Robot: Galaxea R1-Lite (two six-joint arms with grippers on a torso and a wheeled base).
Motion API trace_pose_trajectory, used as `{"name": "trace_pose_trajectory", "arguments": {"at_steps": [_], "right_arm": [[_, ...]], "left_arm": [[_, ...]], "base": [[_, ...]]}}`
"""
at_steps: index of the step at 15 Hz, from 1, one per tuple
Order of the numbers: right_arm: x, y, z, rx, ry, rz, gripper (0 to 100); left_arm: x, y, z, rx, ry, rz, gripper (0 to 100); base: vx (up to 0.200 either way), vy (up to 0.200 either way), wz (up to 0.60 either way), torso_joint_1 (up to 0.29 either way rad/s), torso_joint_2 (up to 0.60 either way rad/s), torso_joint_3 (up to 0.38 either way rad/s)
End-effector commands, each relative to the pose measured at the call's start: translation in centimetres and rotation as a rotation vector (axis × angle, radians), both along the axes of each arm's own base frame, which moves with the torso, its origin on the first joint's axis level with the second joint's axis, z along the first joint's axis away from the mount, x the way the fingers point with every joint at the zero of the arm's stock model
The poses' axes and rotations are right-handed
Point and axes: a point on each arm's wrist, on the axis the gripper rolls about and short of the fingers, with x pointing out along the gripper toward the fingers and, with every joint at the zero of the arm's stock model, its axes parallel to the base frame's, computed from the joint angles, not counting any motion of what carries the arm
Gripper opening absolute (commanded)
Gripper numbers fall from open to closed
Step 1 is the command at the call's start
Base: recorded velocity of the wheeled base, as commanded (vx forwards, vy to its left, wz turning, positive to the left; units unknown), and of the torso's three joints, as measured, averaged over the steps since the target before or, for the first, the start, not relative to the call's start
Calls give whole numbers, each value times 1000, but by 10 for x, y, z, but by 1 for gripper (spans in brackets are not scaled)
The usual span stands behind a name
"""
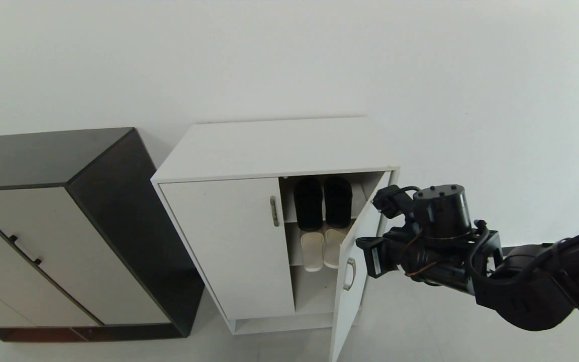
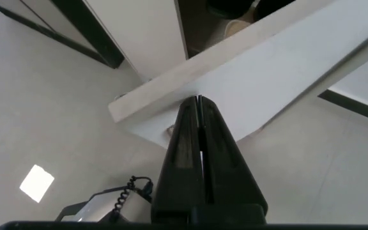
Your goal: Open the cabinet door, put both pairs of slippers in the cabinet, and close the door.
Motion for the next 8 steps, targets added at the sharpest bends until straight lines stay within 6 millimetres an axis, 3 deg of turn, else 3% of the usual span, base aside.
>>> {"name": "trace_pose_trajectory", "arguments": {"at_steps": [1,8], "right_arm": [[13,10,-12,-11,15,0,0],[56,28,-18,19,-26,-34,0]], "left_arm": [[0,0,0,0,1,0,0],[0,0,0,-3,1,2,0]], "base": [[0,0,0,0,0,0],[0,0,0,0,0,0]]}}
